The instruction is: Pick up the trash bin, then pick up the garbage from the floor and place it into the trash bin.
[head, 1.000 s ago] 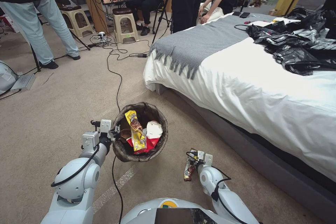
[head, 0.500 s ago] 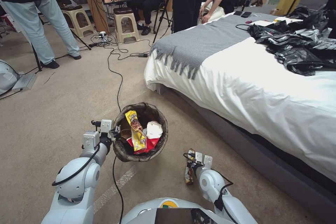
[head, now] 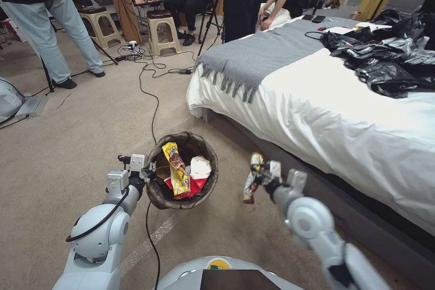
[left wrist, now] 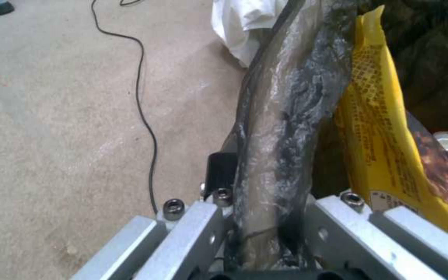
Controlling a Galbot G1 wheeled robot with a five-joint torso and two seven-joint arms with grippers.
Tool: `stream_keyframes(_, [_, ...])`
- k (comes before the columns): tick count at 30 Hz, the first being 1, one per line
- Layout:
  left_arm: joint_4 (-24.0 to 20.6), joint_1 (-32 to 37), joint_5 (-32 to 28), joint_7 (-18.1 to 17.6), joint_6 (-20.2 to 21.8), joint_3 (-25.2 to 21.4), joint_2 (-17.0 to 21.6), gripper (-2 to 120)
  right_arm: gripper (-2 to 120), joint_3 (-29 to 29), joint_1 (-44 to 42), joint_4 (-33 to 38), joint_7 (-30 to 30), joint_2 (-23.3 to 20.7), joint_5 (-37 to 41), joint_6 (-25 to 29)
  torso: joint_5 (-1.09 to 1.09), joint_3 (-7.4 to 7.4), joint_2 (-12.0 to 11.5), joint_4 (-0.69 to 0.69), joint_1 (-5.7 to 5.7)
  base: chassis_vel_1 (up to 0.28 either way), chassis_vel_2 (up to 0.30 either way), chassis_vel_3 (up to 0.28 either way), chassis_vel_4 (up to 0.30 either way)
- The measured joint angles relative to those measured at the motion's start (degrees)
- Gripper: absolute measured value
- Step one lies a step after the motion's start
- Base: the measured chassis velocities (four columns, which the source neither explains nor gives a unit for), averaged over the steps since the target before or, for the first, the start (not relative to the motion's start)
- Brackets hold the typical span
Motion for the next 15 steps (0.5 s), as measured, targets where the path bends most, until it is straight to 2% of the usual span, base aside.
stream_keyframes(1, [-0.09, 0.08, 0.23, -0.03, 0.0, 0.11, -0.03, 0, 0, 1.28, 2.29, 3.04, 1.46, -2.63, 4.61, -0.69, 0.01, 0.0, 0.0, -0.01, 0.0, 0.0, 0.0, 0.0, 0.0])
stream_keyframes(2, [-0.09, 0.08, 0.23, -0.03, 0.0, 0.11, -0.03, 0, 0, 1.28, 2.29, 3.04, 1.46, -2.63, 4.61, -0.69, 0.01, 0.0, 0.0, -0.01, 0.0, 0.0, 0.0, 0.0, 0.0])
stream_keyframes(4, [-0.22, 0.2, 0.47, -0.13, 0.0, 0.22, -0.06, 0, 0, 3.5, 8.37, 8.11, 4.14, -7.26, 13.15, -1.77, 0.01, 0.0, 0.0, 0.01, 0.0, 0.0, 0.0, 0.0, 0.0])
stream_keyframes(6, [-0.24, 0.23, 0.5, -0.14, 0.0, 0.23, -0.08, 0, 0, 3.83, 10.31, 9.22, 4.72, -8.55, 15.84, -1.97, 0.0, 0.0, 0.0, 0.02, 0.0, 0.0, 0.0, 0.0, 0.0])
stream_keyframes(7, [-0.26, 0.26, 0.54, -0.14, 0.0, 0.25, -0.1, 0, 0, 4.01, 13.22, 10.45, 5.3, -10.27, 19.47, -2.18, 0.01, 0.0, 0.0, 0.0, 0.0, 0.0, 0.0, 0.0, 0.0])
stream_keyframes(8, [-0.26, 0.24, 0.7, -0.1, 0.0, 0.35, -0.25, 0, 0, 3.14, 21.79, 12.13, 6.38, -14.12, 28.17, -1.84, -0.01, 0.0, 0.0, 0.03, 0.0, 0.0, 0.0, 0.0, 0.0])
stream_keyframes(9, [-0.26, 0.24, 0.7, -0.1, 0.0, 0.35, -0.25, 0, 0, 3.14, 21.79, 12.13, 6.38, -14.12, 28.17, -1.84, -0.01, 0.0, 0.0, 0.03, 0.0, 0.0, 0.0, 0.0, 0.0])
stream_keyframes(11, [-0.26, 0.2, 0.92, -0.09, 0.0, 0.55, -0.41, 0, 0, 1.98, 28.42, 12.34, 6.24, -16.28, 33.66, -1.61, 0.02, 0.01, 0.0, 0.0, 0.0, 0.0, 0.0, 0.0, 0.0])
stream_keyframes(13, [-0.26, 0.19, 1.0, -0.08, 0.0, 0.66, -0.52, 0, 0, 1.53, 30.66, 12.35, 5.81, -16.86, 34.68, -1.54, 0.01, 0.01, 0.0, 0.02, 0.0, 0.0, 0.0, 0.0, 0.0])
stream_keyframes(15, [-0.24, 0.15, 1.21, -0.05, 0.0, 0.85, -0.73, 0, 0, -0.43, 36.88, 12.18, 3.54, -18.46, 37.09, -1.72, -0.04, 0.0, 0.0, 0.03, 0.0, 0.0, 0.0, 0.0, 0.0])
